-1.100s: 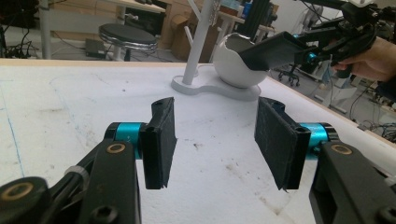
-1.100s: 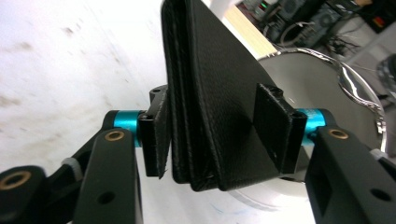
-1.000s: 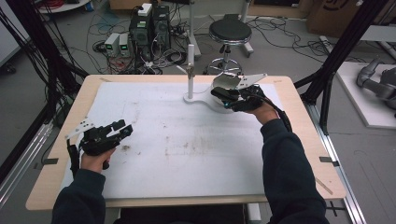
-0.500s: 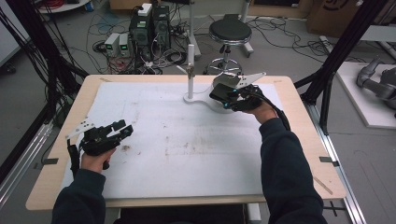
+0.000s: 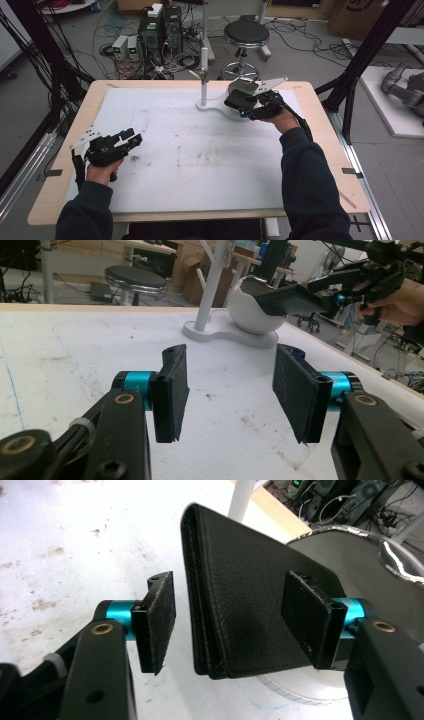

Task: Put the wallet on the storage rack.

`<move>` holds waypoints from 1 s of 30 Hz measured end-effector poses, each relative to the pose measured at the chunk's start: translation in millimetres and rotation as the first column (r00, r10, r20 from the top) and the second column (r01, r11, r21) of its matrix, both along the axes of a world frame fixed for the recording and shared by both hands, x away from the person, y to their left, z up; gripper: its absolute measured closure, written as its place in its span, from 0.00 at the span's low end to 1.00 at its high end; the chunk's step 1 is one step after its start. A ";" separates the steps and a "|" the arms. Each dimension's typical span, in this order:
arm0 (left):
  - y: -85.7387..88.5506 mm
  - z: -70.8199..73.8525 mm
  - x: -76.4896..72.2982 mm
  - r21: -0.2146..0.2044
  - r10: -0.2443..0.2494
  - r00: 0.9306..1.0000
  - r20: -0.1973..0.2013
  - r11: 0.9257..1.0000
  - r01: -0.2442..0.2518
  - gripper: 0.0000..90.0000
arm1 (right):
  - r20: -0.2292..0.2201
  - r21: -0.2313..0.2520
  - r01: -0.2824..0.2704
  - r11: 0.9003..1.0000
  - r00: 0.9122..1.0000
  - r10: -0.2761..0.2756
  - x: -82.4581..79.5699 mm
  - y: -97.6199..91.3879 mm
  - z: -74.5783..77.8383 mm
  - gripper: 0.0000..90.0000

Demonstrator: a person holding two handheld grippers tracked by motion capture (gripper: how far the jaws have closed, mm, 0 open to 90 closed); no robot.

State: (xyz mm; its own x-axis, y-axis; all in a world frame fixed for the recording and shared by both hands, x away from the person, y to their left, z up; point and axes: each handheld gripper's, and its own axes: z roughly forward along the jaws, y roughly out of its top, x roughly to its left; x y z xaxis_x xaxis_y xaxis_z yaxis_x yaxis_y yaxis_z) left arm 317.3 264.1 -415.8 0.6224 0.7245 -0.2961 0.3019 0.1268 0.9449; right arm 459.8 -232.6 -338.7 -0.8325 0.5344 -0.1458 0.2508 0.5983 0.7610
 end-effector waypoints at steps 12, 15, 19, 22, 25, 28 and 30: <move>-2.3 2.8 2.7 0.093 0.066 0.998 0.018 0.993 -0.067 0.26 | 0.004 0.155 0.152 0.976 0.988 -0.155 -43.0 -41.2 7.2 0.29; -1.7 2.8 3.5 0.115 0.079 0.996 0.031 0.990 -0.082 0.26 | 0.001 0.170 0.184 0.968 0.982 -0.187 -55.0 -50.4 -1.2 0.27; -1.1 2.8 4.8 0.141 0.101 0.993 0.060 0.984 -0.109 0.26 | -0.012 0.179 0.245 0.953 0.969 -0.246 -78.9 -66.8 -24.6 0.25; -1.1 4.4 5.5 0.151 0.110 0.991 0.074 0.981 -0.120 0.26 | -0.007 0.171 0.270 0.948 0.962 -0.273 -93.7 -71.7 -37.3 0.24; -1.0 4.5 6.2 0.165 0.109 0.991 0.079 0.979 -0.120 0.26 | 0.013 0.163 0.281 0.946 0.958 -0.287 -104.2 -71.4 -43.1 0.24; -2.1 4.5 5.7 0.168 0.108 0.991 0.077 0.978 -0.120 0.26 | 0.029 0.169 0.292 0.941 0.953 -0.301 -112.2 -68.4 -46.6 0.24; -2.2 4.8 5.3 0.169 0.105 0.992 0.076 0.979 -0.117 0.26 | 0.033 0.174 0.293 0.940 0.952 -0.303 -115.6 -66.3 -50.0 0.24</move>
State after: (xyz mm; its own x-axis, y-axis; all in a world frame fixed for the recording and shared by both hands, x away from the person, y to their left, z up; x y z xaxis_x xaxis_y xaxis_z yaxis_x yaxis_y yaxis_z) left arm 322.6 261.9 -411.0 0.5493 0.8268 -0.1213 0.2311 -0.0108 0.9729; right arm 344.2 -299.0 -388.7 -0.6239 0.7775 -0.0782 0.3506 0.3680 0.8612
